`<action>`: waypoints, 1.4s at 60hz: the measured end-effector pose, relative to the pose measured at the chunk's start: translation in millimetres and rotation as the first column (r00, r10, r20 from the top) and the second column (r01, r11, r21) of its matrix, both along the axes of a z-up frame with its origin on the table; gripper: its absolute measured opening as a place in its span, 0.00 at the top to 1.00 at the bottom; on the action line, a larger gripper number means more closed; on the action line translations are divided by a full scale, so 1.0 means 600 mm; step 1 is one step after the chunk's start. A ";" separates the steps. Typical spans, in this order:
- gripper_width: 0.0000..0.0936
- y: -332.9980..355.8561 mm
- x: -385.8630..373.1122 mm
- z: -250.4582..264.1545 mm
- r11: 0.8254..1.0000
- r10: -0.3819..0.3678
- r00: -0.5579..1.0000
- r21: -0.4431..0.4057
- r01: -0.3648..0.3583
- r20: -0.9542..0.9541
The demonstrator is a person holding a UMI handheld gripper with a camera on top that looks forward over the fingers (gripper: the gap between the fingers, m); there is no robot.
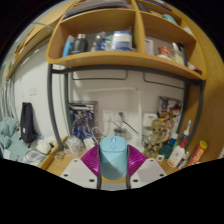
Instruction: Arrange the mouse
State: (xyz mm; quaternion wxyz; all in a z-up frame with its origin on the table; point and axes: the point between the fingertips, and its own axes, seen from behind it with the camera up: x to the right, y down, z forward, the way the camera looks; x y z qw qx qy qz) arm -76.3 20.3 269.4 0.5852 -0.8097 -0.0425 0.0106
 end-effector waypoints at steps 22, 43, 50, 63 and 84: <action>0.65 -0.061 0.174 -0.320 0.960 -0.078 0.997 -0.270 0.081 0.022; 0.58 -0.091 0.142 -0.468 0.917 -0.063 0.998 -0.394 0.058 -0.002; 0.47 -0.092 0.144 -0.470 0.909 -0.068 0.998 -0.412 0.064 0.005; 0.07 -0.115 0.180 -0.430 0.882 -0.098 0.989 -0.451 0.139 0.115; 0.08 -0.165 0.172 -0.185 0.934 -0.023 0.996 -0.355 0.051 0.084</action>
